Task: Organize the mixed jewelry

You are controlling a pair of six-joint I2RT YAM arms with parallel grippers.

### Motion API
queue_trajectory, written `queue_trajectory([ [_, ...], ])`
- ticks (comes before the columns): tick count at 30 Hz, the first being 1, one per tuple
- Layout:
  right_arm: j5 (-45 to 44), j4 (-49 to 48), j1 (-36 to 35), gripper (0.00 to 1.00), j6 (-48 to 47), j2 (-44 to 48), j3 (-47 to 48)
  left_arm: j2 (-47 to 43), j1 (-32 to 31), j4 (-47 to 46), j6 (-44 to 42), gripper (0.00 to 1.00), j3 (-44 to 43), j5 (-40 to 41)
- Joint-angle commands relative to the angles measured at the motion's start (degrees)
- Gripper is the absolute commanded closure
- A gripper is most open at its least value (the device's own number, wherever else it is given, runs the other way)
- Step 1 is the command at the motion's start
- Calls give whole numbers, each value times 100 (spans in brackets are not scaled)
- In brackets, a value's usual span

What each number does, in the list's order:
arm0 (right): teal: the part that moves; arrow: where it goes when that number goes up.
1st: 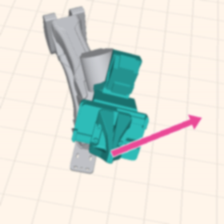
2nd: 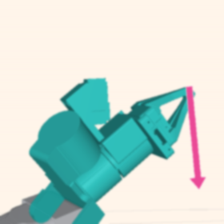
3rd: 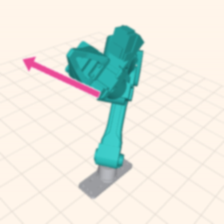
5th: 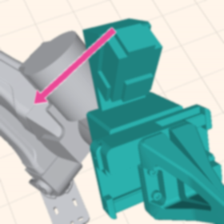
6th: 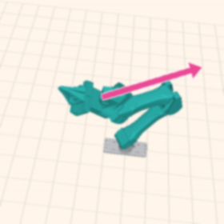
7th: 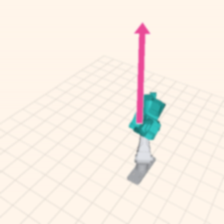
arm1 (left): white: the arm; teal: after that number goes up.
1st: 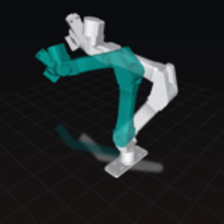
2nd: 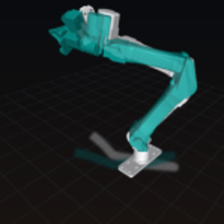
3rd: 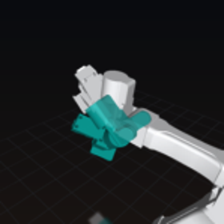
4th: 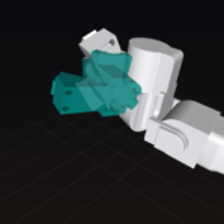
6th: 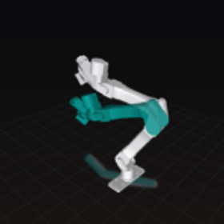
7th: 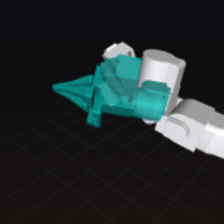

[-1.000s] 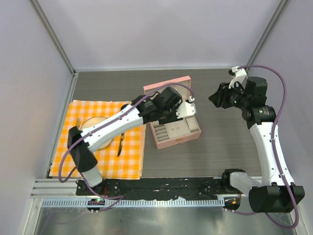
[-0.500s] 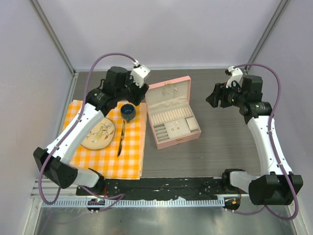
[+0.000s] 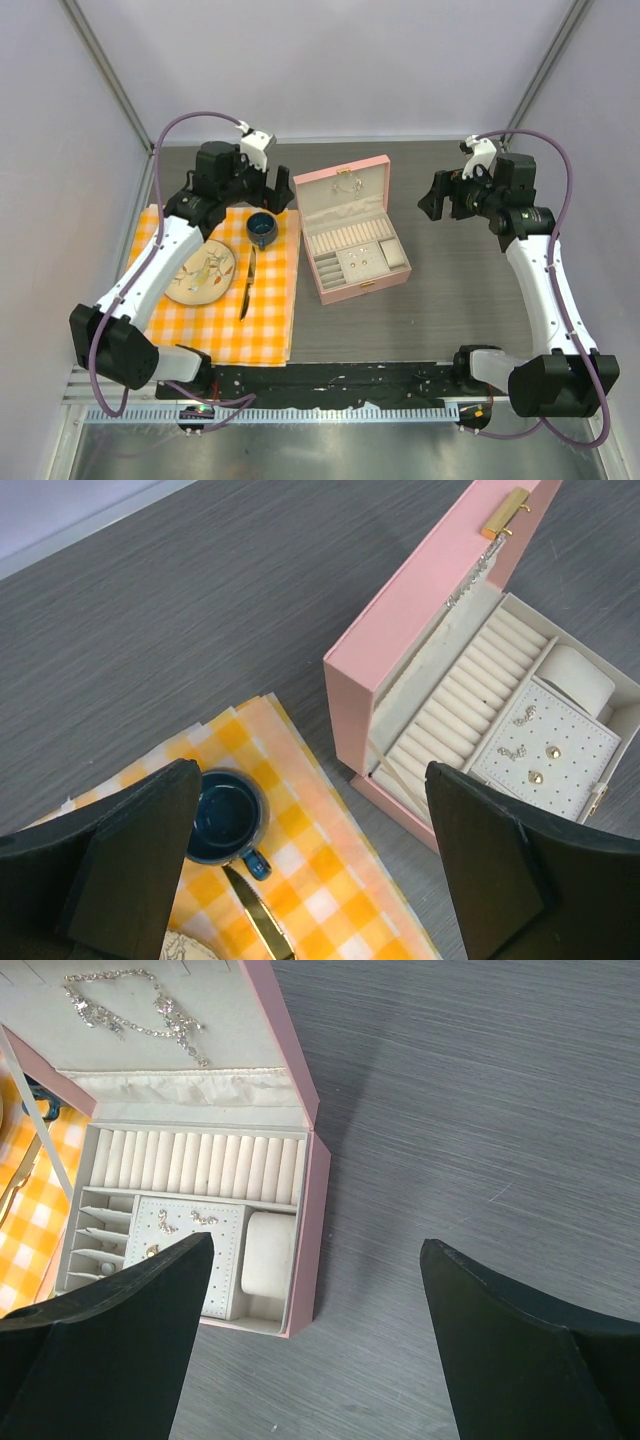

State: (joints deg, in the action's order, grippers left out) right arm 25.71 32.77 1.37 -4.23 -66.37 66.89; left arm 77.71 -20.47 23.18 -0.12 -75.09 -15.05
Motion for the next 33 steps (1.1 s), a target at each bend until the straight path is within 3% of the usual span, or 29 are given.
queue_trajectory([
  [1,-14,-236,30,9,-17,107,105,-90,-1,-946,135,0,266,-410],
  [11,74,-228,30,6,27,45,87,446,-1,-2465,390,0,654,-894],
  [20,30,-219,30,6,-16,89,-27,974,-62,-2915,1014,0,530,-1870],
  [27,47,-289,30,6,-17,36,-124,570,-229,-2986,1023,0,838,-2108],
  [33,48,-298,30,6,1,19,-150,263,-449,-2512,865,0,899,-2090],
])
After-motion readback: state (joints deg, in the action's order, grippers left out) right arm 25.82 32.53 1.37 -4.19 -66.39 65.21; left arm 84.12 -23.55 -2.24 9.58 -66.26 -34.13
